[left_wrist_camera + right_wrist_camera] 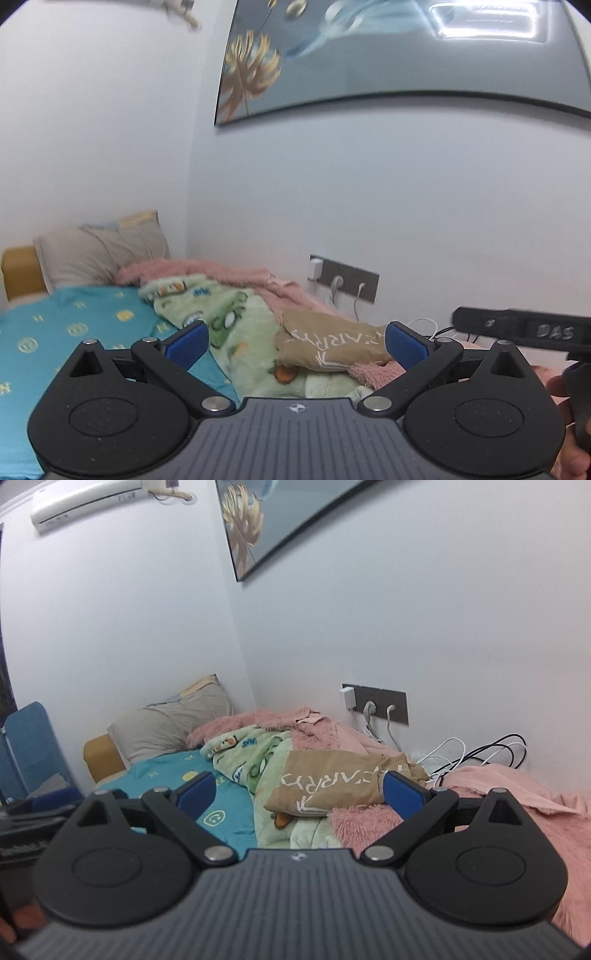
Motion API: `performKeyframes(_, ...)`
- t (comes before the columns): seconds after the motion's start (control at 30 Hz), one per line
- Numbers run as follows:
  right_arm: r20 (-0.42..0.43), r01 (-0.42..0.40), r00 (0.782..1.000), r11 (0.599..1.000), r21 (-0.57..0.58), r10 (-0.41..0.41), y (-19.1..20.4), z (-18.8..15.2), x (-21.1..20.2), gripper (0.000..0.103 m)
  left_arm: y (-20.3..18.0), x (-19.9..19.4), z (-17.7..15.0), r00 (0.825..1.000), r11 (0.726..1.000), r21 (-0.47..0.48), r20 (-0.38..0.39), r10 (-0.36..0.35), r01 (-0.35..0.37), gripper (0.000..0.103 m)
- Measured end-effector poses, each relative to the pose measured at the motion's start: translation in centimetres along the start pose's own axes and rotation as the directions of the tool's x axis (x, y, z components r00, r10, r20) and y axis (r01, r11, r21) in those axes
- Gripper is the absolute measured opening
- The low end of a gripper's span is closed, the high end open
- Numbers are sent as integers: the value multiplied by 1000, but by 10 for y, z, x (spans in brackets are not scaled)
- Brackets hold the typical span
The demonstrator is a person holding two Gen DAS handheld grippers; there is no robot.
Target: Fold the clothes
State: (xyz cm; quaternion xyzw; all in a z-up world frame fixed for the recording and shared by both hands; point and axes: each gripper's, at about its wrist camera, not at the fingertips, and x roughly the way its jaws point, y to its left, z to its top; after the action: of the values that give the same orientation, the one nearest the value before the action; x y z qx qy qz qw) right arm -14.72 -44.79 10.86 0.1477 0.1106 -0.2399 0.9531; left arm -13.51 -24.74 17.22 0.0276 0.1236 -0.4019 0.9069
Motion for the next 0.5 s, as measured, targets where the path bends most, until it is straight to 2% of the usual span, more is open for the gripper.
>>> performKeyframes(0.23, 55, 6, 998, 999, -40, -4, 18, -22, -36, 99, -2, -55, -27, 997, 1000, -3, 75, 15, -15, 103)
performKeyframes(0.3, 75, 13, 997, 999, -44, -10, 21, -26, -44, 99, -1, -62, -33, 997, 999, 6, 72, 37, -38, 103)
performKeyframes(0.5, 112, 42, 993, 997, -71, -34, 30, -30, -61, 99, 7, -78, -38, 995, 999, 17, 89, 45, -47, 103)
